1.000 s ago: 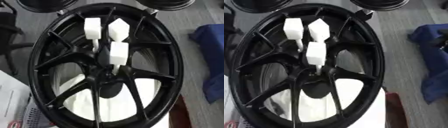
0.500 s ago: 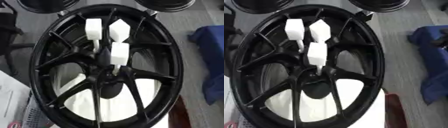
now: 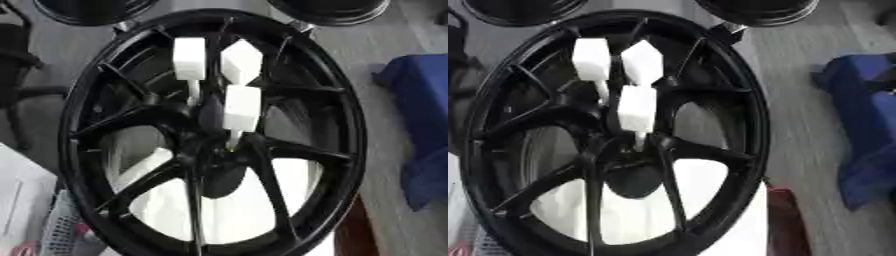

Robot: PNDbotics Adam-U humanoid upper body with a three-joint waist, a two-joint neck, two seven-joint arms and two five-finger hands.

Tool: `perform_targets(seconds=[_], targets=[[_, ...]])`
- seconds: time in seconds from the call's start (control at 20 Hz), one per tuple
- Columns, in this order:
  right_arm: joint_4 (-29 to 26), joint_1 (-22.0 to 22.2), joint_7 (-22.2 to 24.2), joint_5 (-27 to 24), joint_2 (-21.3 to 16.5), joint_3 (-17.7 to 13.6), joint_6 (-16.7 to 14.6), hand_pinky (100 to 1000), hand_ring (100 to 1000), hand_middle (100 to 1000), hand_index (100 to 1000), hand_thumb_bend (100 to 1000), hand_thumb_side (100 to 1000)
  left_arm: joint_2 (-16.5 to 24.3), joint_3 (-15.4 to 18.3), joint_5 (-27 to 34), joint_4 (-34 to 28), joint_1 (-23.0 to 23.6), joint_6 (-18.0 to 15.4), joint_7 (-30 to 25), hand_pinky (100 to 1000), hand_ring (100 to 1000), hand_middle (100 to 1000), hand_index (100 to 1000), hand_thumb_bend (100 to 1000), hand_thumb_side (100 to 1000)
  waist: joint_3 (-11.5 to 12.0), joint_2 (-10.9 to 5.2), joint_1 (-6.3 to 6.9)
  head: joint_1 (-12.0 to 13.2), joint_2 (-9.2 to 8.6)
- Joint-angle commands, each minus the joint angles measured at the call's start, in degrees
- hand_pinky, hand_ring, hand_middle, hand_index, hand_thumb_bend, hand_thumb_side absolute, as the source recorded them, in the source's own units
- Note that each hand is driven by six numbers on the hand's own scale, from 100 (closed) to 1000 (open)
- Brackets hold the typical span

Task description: Pull the pin out of the wheel hub.

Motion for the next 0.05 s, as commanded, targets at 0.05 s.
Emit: perform_targets(seconds=[0.05], targets=[[-1.12,-0.52,0.05,-0.64,-1.08,-0.35,-0.01,825,631,589,798,100,782,-1.07,-0.62,-1.52,-1.43,-0.85,-1.95,-1.19,705,645,563,695,343,620,0.00,-1.02,-0.01,0.34,-0.91]])
